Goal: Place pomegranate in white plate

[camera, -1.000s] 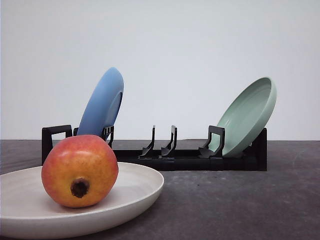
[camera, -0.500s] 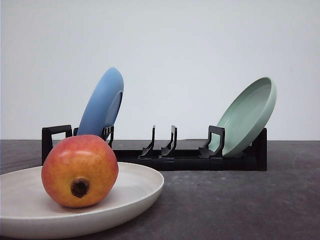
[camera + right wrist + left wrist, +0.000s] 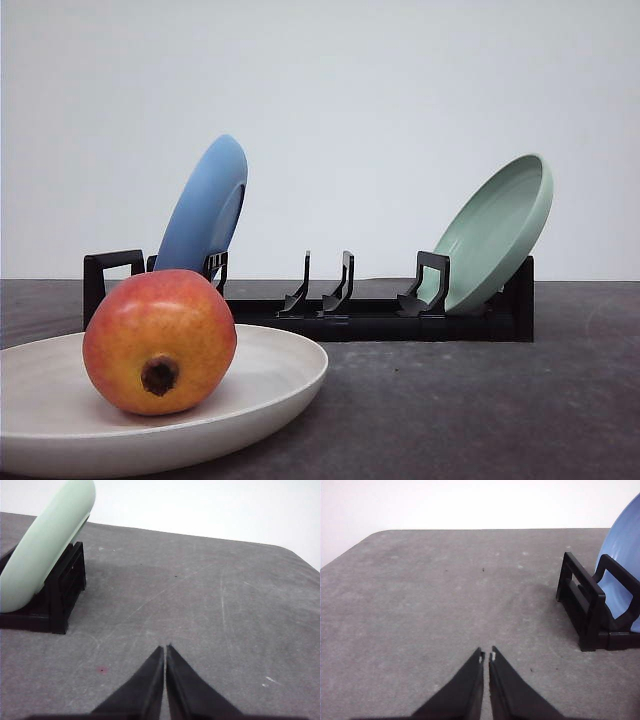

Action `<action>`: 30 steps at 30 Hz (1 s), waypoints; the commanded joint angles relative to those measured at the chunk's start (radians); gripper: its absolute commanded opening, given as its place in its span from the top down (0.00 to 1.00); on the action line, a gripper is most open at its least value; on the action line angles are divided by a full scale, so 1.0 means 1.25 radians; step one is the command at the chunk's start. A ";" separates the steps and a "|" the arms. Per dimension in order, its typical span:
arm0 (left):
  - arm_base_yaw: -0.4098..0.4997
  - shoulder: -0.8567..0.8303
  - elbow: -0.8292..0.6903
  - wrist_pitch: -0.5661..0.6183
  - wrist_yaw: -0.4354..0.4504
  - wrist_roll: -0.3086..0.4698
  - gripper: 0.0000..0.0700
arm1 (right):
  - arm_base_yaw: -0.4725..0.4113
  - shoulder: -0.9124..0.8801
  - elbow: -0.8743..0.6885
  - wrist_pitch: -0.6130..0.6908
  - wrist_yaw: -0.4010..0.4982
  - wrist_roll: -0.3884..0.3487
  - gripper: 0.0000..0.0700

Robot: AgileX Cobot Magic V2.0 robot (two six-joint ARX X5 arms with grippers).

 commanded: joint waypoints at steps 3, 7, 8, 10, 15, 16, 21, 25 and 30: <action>0.002 -0.001 -0.008 -0.003 0.002 -0.006 1.00 | -0.002 -0.001 -0.004 0.006 -0.002 0.009 1.00; 0.002 -0.001 -0.008 -0.003 0.002 -0.006 1.00 | -0.002 -0.001 -0.004 0.006 -0.002 0.009 1.00; 0.002 -0.001 -0.008 -0.003 0.002 -0.006 1.00 | -0.002 -0.001 -0.004 0.006 -0.002 0.009 1.00; 0.002 -0.001 -0.008 -0.003 0.002 -0.006 1.00 | -0.002 -0.001 -0.004 0.006 -0.002 0.009 1.00; 0.002 -0.001 -0.008 -0.003 0.002 -0.006 1.00 | -0.002 -0.001 -0.004 0.006 -0.002 0.009 1.00; 0.002 -0.001 -0.008 -0.003 0.002 -0.006 1.00 | -0.002 -0.001 -0.004 0.006 -0.002 0.009 1.00; 0.002 -0.001 -0.008 -0.003 0.002 -0.006 1.00 | -0.002 -0.001 -0.004 0.006 -0.002 0.009 1.00; 0.002 -0.001 -0.008 -0.003 0.002 -0.006 1.00 | -0.002 -0.001 -0.004 0.006 -0.002 0.009 1.00; 0.002 -0.001 -0.008 -0.003 0.002 -0.006 1.00 | -0.002 -0.001 -0.004 0.006 -0.002 0.009 1.00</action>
